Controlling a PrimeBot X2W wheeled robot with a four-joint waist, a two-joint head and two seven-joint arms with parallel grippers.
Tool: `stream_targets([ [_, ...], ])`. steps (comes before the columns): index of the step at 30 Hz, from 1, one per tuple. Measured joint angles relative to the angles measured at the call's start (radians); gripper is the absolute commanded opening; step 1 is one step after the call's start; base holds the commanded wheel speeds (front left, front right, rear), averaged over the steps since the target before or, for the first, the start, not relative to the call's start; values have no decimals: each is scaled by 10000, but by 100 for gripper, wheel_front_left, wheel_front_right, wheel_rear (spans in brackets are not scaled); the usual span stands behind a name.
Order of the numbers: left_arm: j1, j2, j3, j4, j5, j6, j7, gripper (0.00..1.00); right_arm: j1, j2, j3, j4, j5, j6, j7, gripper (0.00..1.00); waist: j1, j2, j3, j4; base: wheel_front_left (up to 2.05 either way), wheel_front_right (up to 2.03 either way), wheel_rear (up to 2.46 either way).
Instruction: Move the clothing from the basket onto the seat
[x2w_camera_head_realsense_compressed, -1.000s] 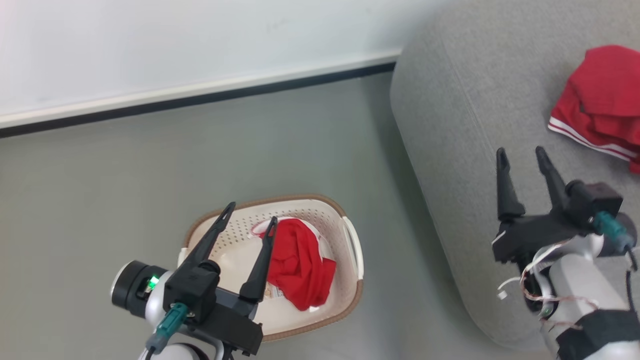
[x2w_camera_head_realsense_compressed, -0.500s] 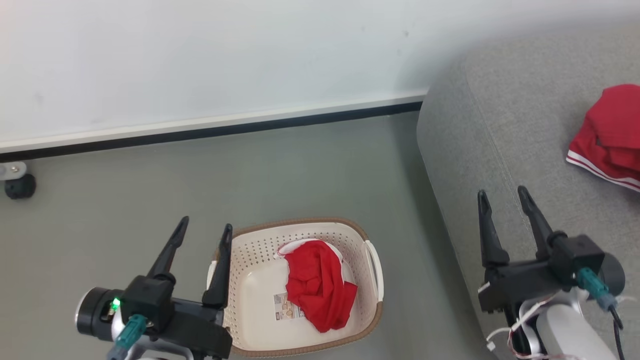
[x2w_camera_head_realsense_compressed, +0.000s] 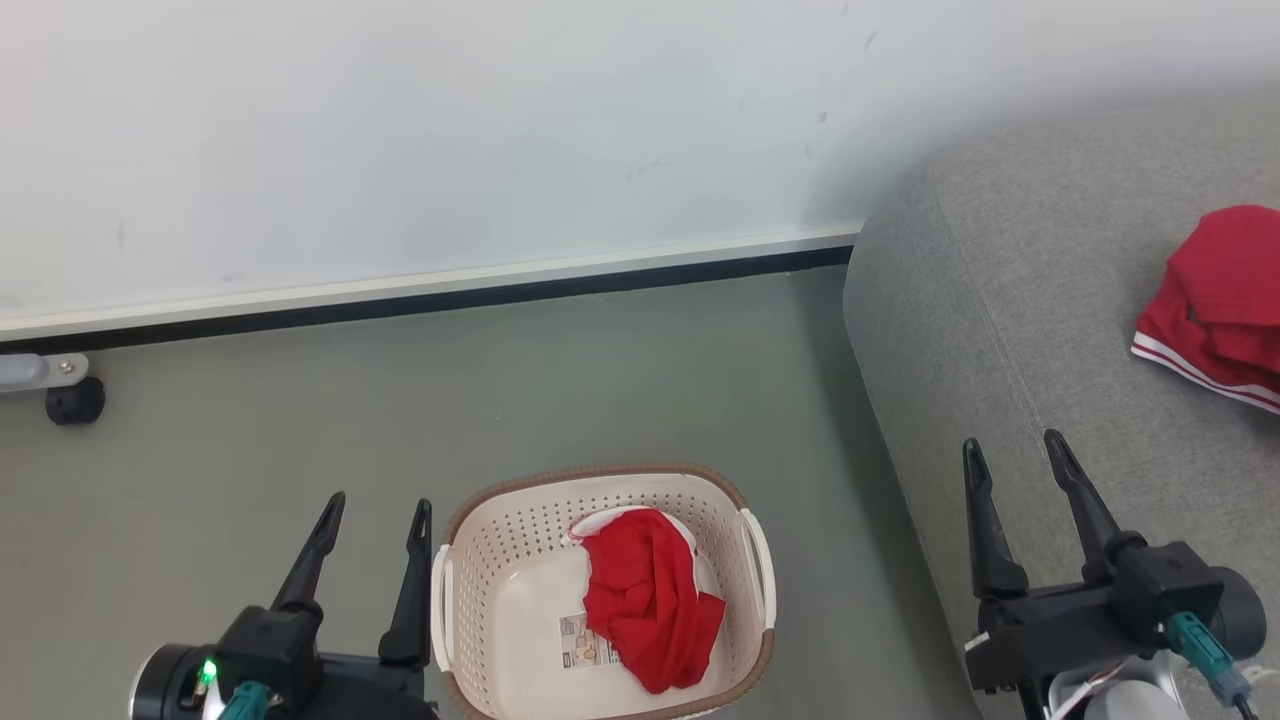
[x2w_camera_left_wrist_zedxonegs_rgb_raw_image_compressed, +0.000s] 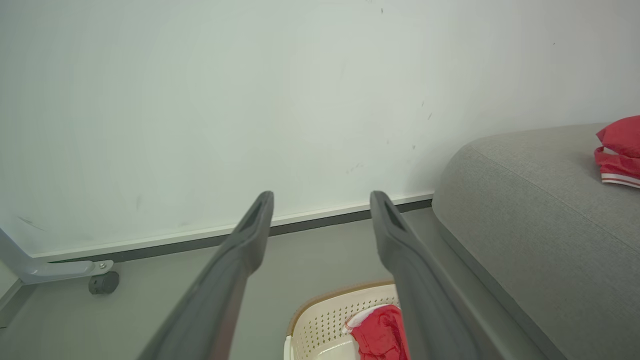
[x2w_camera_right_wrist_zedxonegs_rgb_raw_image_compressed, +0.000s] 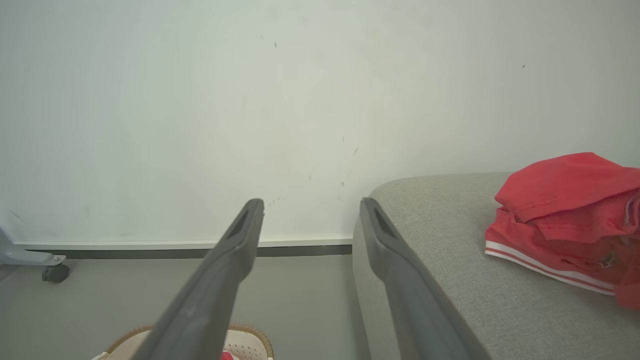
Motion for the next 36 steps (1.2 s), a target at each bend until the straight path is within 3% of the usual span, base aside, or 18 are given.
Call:
stream_targets([
  [36,394,-343,391,-253,182,79,115,100,790,-38,-447,-1651,-362,-98,1124,100,1,1,-16,169,0,0,0],
])
